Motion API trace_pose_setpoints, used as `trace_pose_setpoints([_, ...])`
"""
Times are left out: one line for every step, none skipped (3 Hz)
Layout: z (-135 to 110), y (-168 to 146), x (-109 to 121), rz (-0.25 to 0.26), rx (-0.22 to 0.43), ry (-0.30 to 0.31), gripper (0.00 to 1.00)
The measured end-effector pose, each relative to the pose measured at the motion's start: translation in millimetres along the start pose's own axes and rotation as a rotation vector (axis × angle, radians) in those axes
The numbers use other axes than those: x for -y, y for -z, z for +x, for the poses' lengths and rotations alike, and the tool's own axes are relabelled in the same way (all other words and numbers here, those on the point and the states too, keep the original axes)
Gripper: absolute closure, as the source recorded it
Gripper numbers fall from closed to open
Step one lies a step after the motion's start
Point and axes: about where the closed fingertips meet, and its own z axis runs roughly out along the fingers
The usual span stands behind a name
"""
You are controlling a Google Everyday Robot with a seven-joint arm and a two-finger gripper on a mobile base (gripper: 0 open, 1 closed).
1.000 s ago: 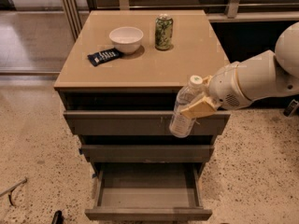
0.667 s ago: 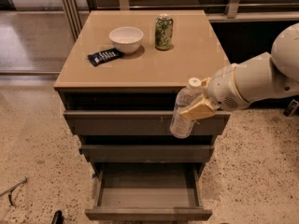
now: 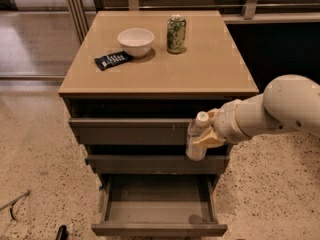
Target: Place blue plastic bottle into bottom drawer
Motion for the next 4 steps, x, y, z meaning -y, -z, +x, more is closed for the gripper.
trace_pose_setpoints([31, -39, -1, -0.004, -0.003, 0.005, 1.00])
trace_pose_setpoints([56, -69, -7, -0.026, -0.003, -0.029, 1.00])
trace_pose_setpoints([82, -96, -26, -0.074, -0.015, -0.091, 1.00])
trace_pose_setpoints([86, -101, -27, -0.074, -0.017, -0.085, 1.00])
